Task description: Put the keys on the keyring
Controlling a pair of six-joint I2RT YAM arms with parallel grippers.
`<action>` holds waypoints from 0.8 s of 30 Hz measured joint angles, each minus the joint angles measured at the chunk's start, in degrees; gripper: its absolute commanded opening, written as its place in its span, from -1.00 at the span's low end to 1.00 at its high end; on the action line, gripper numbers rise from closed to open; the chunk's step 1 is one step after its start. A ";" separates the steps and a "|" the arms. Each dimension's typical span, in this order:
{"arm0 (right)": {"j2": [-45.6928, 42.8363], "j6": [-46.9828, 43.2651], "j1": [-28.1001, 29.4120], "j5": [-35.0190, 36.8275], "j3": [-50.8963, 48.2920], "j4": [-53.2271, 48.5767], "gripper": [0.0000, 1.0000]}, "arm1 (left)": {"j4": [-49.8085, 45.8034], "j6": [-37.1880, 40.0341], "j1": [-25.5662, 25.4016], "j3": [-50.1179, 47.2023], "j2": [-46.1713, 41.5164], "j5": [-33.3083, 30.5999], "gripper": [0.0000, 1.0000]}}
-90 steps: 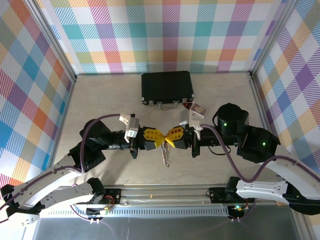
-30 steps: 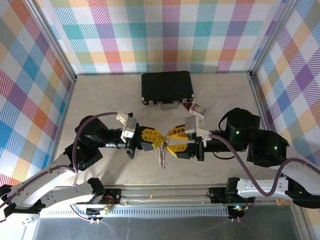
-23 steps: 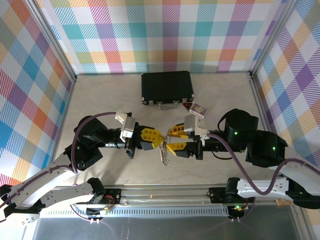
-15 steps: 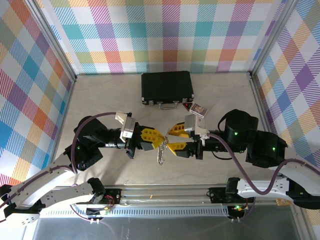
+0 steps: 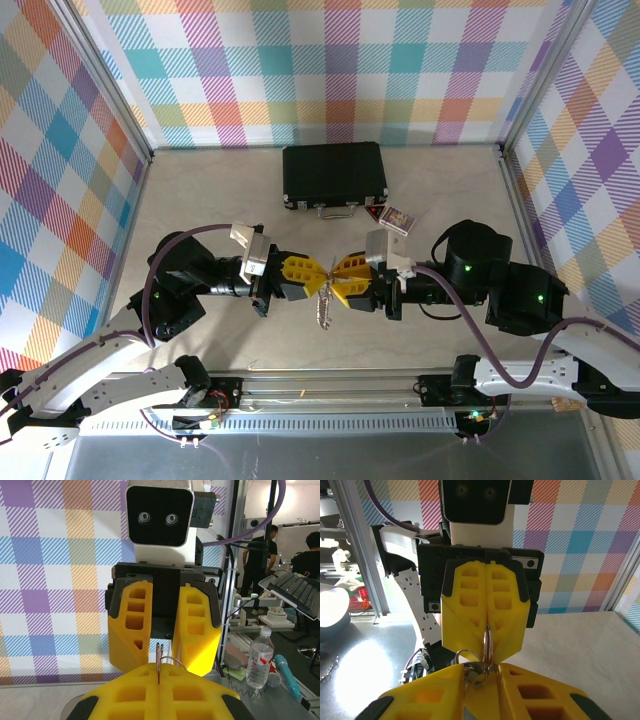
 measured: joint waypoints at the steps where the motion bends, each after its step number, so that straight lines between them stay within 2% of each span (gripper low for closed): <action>1: 0.00 0.02 0.00 0.00 0.00 0.04 -0.53 | 0.00 0.00 0.00 -0.02 0.00 0.00 -1.00; 4: 0.02 0.09 0.00 -0.04 -0.15 0.33 -0.46 | 0.02 0.02 0.00 -0.26 0.00 0.00 -1.00; 7: 0.07 0.24 0.00 -0.11 -0.20 0.44 -0.47 | 0.04 0.02 0.00 -0.63 0.00 0.00 -1.00; 13: -0.02 0.70 0.00 0.00 -0.20 0.83 -0.86 | -0.07 0.04 0.00 -0.70 -0.02 0.02 -1.00; 17: -0.31 0.98 0.00 0.17 -0.20 0.76 -1.00 | 0.00 0.07 0.02 -0.70 -0.07 0.02 -1.00; 24: 0.09 0.79 0.00 1.01 0.13 -0.11 -1.00 | -0.74 0.35 0.02 -0.70 -0.07 -0.13 -1.00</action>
